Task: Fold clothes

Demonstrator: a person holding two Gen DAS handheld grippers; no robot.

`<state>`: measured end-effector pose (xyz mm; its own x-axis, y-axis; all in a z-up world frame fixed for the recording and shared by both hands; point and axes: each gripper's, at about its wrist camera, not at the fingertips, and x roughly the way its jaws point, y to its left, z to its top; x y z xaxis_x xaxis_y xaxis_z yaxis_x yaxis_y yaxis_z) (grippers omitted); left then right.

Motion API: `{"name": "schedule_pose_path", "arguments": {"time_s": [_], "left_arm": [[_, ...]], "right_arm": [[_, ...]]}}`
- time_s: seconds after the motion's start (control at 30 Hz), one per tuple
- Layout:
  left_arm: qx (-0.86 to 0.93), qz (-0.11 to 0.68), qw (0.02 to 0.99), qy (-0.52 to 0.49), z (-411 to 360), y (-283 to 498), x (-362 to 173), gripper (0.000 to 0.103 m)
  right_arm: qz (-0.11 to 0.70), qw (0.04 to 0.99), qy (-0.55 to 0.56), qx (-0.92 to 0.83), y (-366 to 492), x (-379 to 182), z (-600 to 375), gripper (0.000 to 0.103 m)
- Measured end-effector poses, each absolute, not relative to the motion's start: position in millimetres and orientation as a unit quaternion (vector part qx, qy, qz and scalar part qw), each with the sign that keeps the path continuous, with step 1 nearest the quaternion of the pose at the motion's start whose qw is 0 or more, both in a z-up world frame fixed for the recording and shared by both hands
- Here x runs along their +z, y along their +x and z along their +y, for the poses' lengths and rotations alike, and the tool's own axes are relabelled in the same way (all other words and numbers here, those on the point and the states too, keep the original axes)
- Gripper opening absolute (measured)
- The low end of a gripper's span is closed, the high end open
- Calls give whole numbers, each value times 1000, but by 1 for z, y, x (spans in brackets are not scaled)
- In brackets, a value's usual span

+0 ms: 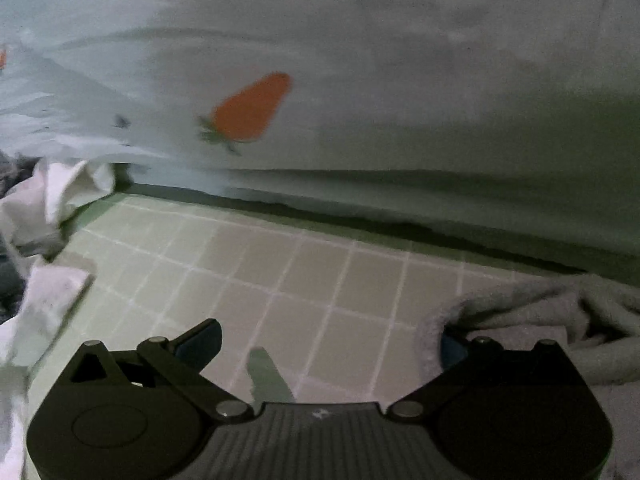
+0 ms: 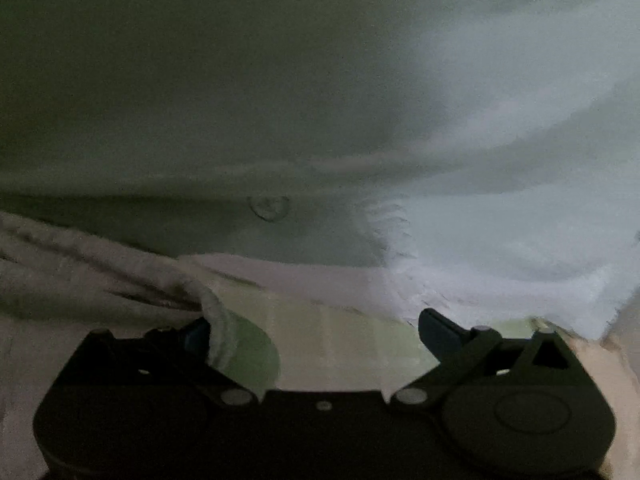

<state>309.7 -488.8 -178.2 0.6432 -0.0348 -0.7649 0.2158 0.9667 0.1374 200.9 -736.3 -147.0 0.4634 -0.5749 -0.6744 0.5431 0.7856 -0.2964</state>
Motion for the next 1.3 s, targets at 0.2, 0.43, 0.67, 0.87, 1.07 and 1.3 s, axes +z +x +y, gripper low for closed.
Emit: {"name": "schedule_pose_path", "arguments": {"time_s": [0.2, 0.43, 0.67, 0.87, 1.07, 1.3], "left_arm": [[-86, 389, 915, 66, -462, 278, -134, 103], [-108, 334, 936, 27, -438, 232, -78, 103], [-120, 302, 946, 11, -415, 182, -51, 103], [-127, 306, 943, 18, -391, 141, -50, 103], [-141, 330, 932, 46, -372, 103, -70, 103], [-158, 439, 882, 69, -371, 87, -112, 103]], "right_arm": [[359, 862, 9, -359, 134, -97, -718, 102], [298, 881, 18, -368, 75, -54, -690, 102], [267, 885, 34, -379, 21, -38, -671, 102], [264, 887, 27, -377, -21, -45, -656, 102], [295, 882, 20, -368, -56, -60, -639, 102], [357, 866, 14, -351, -60, -95, -629, 102]]}}
